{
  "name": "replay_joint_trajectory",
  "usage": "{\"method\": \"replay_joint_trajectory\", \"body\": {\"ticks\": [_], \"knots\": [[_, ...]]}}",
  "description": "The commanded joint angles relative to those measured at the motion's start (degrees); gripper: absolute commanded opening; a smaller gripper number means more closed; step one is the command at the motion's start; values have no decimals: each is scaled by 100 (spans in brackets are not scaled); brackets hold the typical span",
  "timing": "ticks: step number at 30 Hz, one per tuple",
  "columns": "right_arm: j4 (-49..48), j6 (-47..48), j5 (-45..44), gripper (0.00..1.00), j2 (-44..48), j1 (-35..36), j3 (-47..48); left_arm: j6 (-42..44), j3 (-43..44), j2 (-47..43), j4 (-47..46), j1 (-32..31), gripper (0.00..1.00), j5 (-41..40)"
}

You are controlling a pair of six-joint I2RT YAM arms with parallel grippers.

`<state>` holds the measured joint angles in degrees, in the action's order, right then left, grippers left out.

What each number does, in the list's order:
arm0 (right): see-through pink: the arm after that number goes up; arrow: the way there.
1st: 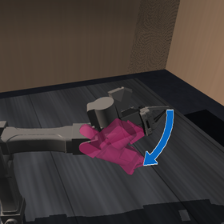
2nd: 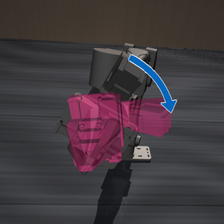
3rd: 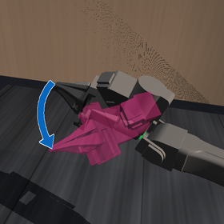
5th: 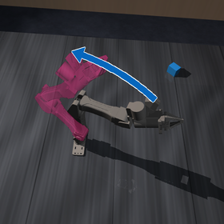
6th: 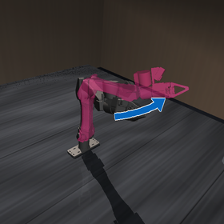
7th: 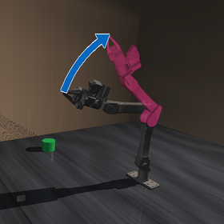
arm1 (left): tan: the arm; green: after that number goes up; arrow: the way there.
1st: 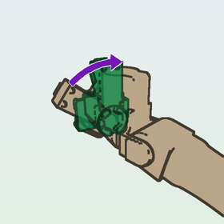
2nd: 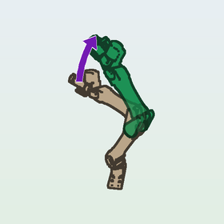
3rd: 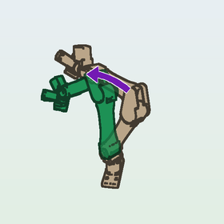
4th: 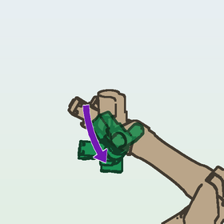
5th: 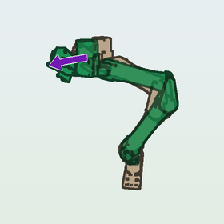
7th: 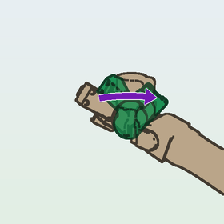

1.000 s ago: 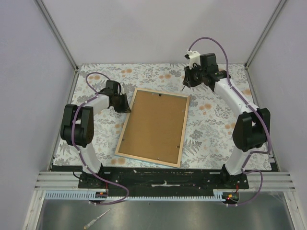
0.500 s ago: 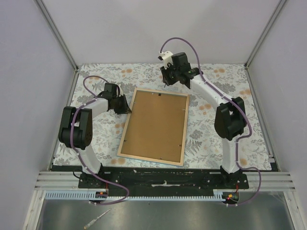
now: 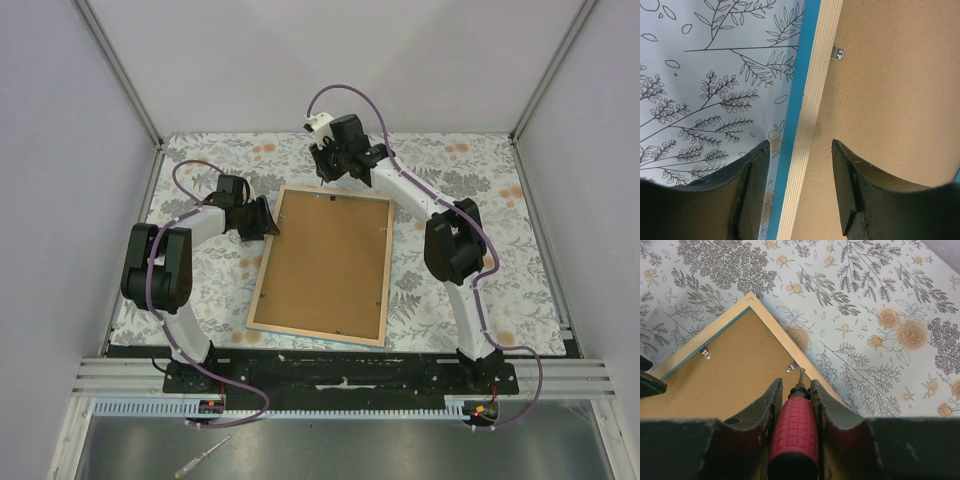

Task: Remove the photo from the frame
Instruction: Release the photo frame item from the photo frame.

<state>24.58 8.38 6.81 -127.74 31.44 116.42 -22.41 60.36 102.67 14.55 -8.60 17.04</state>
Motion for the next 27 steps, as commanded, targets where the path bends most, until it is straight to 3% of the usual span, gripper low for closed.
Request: {"method": "replay_joint_trajectory", "body": {"ticks": [1,17,27], "knots": [[-58,-144,163,0,-119,46,407,-123,38,-239,-303,16,59,-16],[161,-381,251,0,-602,213,882,-105,-103,-72,-461,16,55,-122],[179,-320,-180,0,-796,257,988,-96,-156,-19,-496,16,54,-183]]}}
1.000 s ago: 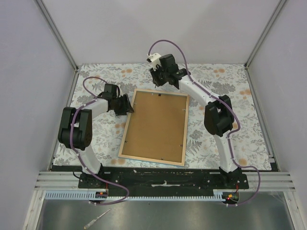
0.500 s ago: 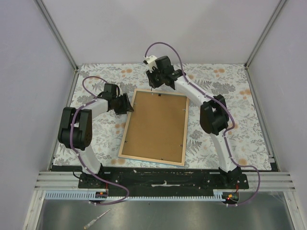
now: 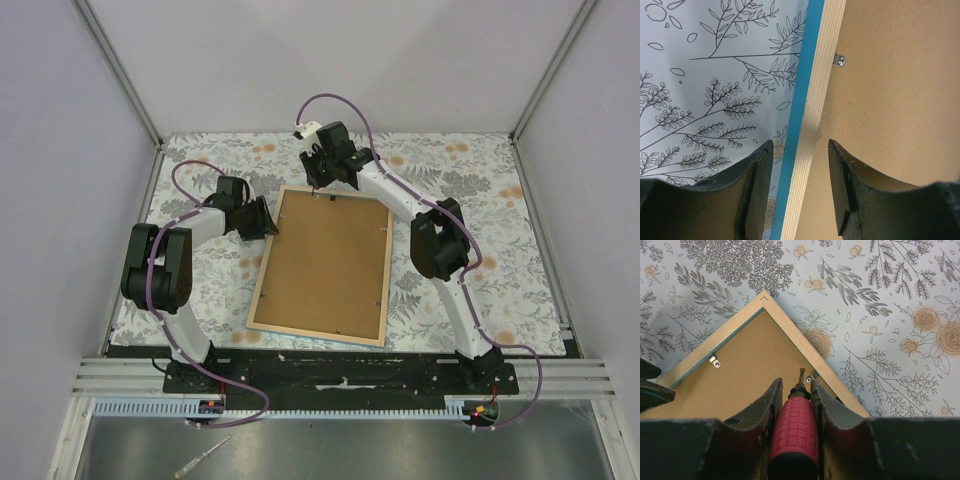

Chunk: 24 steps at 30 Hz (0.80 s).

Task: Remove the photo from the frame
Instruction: Release the photo frame item from the photo frame.

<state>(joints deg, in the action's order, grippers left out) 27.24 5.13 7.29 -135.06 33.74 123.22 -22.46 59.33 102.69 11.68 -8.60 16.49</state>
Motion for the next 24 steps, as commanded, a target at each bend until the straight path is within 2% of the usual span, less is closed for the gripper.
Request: {"method": "replay_joint_trajectory", "body": {"ticks": [1,24], "knots": [[-88,23,-245,0,-73,28,308,-92,-53,-21,-210,16,54,-137],[53,340,-658,0,-55,19,255,-92,-115,57,-184,25,53,-348]]}}
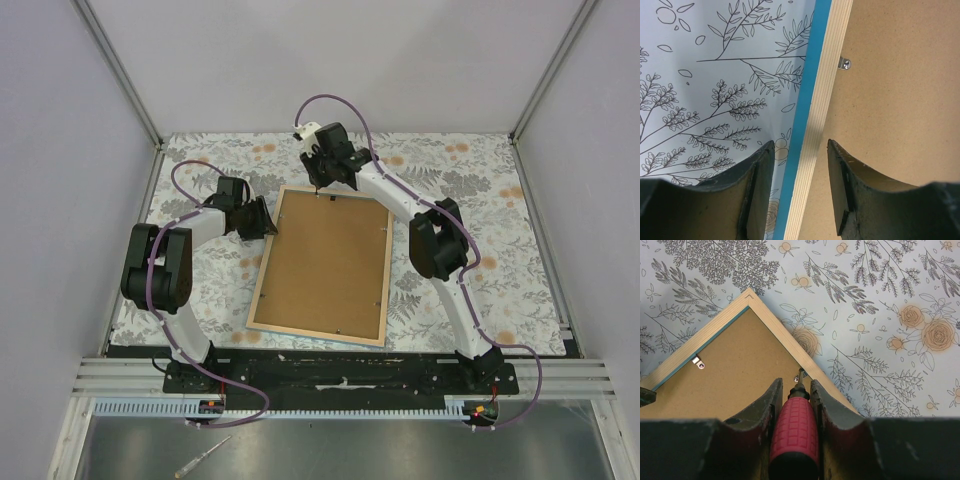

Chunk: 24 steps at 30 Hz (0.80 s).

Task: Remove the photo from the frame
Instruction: Release the photo frame item from the photo frame.

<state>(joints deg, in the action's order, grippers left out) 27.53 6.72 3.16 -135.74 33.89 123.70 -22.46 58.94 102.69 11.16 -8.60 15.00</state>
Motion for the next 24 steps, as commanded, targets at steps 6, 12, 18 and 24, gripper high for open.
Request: {"method": "replay_joint_trajectory", "body": {"ticks": [6,12,18,24], "knots": [[86,242,-281,0,92,4,172,-101,-75,102,-114,25,53,-305],[209,225,-632,0,83,4,172,-127,-119,93,-105,60,53,-375],[367,-91,-852,0,83,-5,181,-127,-163,110,-105,78,53,-411],[455,-425,-957,0,153,-5,190,-127,-190,163,-114,78,52,-481]]}}
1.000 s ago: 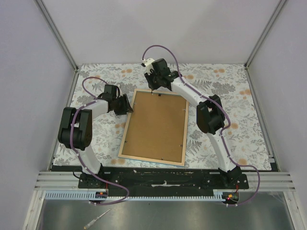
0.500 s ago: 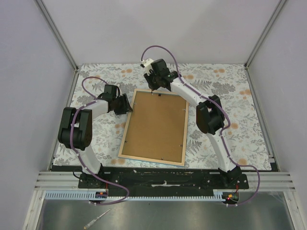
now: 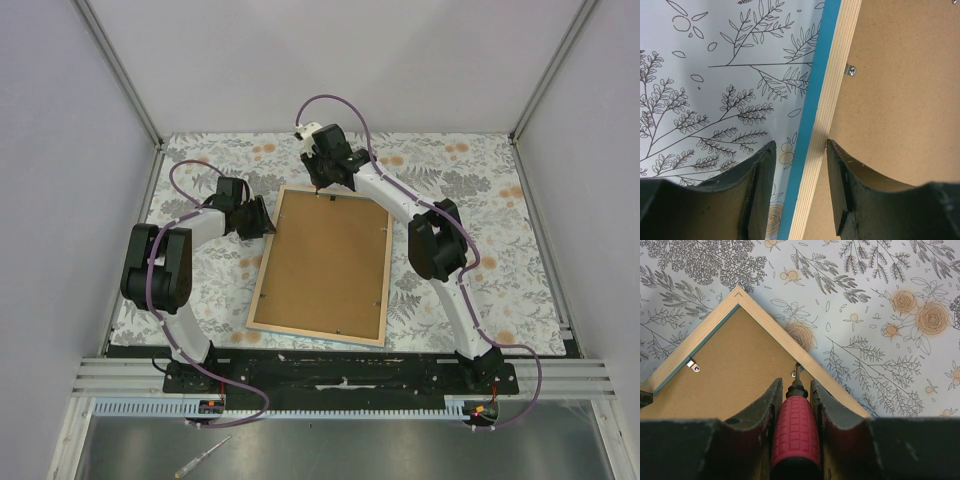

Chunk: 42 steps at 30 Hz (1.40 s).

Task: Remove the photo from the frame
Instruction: Release the photo frame item from the photo frame.

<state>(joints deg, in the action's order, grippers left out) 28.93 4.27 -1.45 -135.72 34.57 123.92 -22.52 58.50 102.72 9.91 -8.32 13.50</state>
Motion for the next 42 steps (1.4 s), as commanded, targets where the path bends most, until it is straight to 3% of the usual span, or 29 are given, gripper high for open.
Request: {"method": "replay_joint_trajectory", "body": {"ticks": [1,21,24,30,36,42], "knots": [[324,-207,-514,0,169,-73,168,-129,-155,170,11,49,52,-339],[491,-638,-804,0,397,-249,36,-112,-251,91,20,49,51,-523],[438,-524,-550,0,467,-249,36,-121,-260,56,20,49,51,-532],[280,-620,962,0,748,-319,115,-138,-304,-50,-86,58,50,-261],[280,-261,471,0,819,-284,142,-147,-322,-59,-112,58,50,-225],[280,-348,840,0,644,-223,141,-147,-330,-41,-130,58,50,-172]]}}
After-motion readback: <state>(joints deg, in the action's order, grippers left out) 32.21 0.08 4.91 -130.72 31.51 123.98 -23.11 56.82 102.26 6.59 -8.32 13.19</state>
